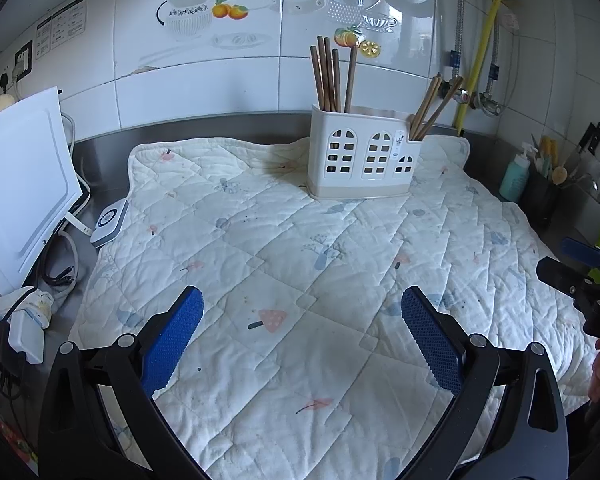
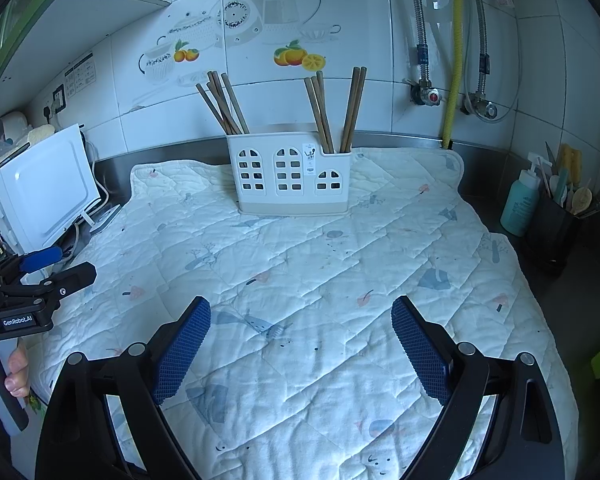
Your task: Organize utensils
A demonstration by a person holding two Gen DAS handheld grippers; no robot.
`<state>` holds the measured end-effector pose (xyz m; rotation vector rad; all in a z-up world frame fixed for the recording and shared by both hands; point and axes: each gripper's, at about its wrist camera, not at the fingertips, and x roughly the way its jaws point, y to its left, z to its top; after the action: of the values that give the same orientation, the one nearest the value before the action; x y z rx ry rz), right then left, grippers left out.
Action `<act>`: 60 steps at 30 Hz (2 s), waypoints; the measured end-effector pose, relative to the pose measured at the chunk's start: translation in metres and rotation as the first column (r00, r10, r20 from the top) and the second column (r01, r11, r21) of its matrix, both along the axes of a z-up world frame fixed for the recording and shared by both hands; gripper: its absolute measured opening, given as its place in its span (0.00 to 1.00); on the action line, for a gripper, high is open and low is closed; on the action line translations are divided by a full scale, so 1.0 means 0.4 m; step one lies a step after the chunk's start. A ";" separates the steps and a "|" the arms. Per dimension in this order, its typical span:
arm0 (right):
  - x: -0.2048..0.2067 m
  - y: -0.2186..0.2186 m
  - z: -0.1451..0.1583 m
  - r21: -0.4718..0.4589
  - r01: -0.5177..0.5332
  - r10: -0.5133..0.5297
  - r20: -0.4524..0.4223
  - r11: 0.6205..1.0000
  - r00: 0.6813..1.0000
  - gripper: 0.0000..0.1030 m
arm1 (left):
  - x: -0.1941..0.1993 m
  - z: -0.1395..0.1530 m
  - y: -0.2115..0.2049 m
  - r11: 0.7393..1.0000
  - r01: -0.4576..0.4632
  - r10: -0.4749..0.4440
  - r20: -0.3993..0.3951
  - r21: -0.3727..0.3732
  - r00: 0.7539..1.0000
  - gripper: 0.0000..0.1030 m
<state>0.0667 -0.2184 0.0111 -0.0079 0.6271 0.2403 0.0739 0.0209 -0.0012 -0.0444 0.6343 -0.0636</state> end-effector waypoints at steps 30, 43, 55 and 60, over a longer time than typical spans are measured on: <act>0.019 0.004 -0.018 0.001 -0.012 0.012 -0.014 1.000 1.000 0.86 | 0.018 -0.017 -0.005 1.000 0.001 -0.001 -0.023 0.005 1.000 0.95; 0.017 0.007 -0.018 0.002 -0.014 0.014 -0.014 1.000 1.000 0.86 | 0.019 -0.020 -0.002 1.000 -0.002 0.002 -0.025 0.004 1.000 0.95; 0.011 0.008 -0.013 0.002 -0.013 0.013 -0.009 1.000 1.000 0.86 | 0.011 -0.015 0.003 1.000 -0.001 0.001 -0.016 0.000 1.000 0.95; 0.001 0.008 -0.006 0.005 -0.013 0.013 -0.002 1.000 1.000 0.86 | 0.002 -0.010 0.003 1.000 -0.005 0.005 -0.007 0.000 1.000 0.95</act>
<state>0.0671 -0.2152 0.0087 -0.0070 0.6286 0.2543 0.0748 0.0219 -0.0051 -0.0458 0.6408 -0.0590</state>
